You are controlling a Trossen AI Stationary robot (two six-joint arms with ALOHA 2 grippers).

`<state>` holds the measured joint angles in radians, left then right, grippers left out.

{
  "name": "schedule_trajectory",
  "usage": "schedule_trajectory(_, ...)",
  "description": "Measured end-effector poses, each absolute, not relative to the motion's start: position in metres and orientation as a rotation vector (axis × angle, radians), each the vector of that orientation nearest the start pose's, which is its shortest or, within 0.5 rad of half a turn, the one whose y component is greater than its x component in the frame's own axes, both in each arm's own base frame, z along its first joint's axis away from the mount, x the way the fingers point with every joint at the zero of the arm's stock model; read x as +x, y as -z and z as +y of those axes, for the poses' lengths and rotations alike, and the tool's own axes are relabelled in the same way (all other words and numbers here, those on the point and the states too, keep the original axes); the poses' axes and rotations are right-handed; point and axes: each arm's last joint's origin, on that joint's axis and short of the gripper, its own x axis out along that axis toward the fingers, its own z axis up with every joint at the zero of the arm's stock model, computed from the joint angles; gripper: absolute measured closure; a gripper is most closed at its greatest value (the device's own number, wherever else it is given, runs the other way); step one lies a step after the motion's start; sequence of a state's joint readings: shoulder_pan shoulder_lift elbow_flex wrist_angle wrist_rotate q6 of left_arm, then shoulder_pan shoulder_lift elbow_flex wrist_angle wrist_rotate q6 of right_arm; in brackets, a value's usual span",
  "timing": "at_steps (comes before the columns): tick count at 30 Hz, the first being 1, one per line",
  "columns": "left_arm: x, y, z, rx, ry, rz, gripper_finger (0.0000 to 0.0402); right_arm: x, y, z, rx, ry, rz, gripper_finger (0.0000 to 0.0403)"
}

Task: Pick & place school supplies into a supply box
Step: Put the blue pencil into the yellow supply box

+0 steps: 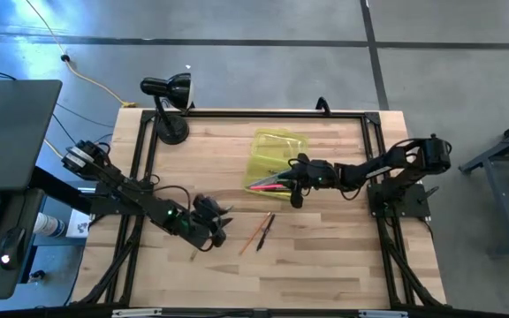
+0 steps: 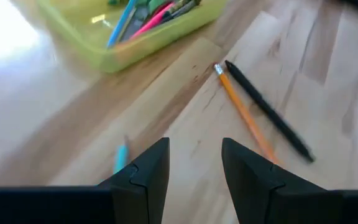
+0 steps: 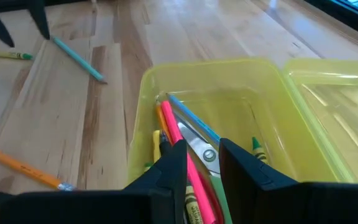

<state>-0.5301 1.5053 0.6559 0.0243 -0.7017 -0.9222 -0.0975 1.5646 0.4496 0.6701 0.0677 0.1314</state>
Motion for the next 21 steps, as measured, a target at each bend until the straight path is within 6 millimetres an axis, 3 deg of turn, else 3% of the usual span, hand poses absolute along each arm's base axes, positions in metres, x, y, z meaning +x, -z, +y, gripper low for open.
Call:
schedule_trajectory(4, 0.237, -0.155, -0.117, -0.289, -0.440, 0.607, 0.0222, 0.266, -0.132, -0.028, 0.142, 0.193, 0.434, 0.0330)
schedule_trajectory(9, 0.225, -0.139, -0.111, -0.306, -0.468, 0.670, 0.0222, 0.266, -0.132, -0.027, 0.166, 0.178, 0.433, 0.0330)
schedule_trajectory(21, 0.208, -0.111, -0.100, -0.315, -0.423, 0.571, 0.0222, 0.266, -0.132, -0.027, 0.171, 0.175, 0.432, 0.0330)
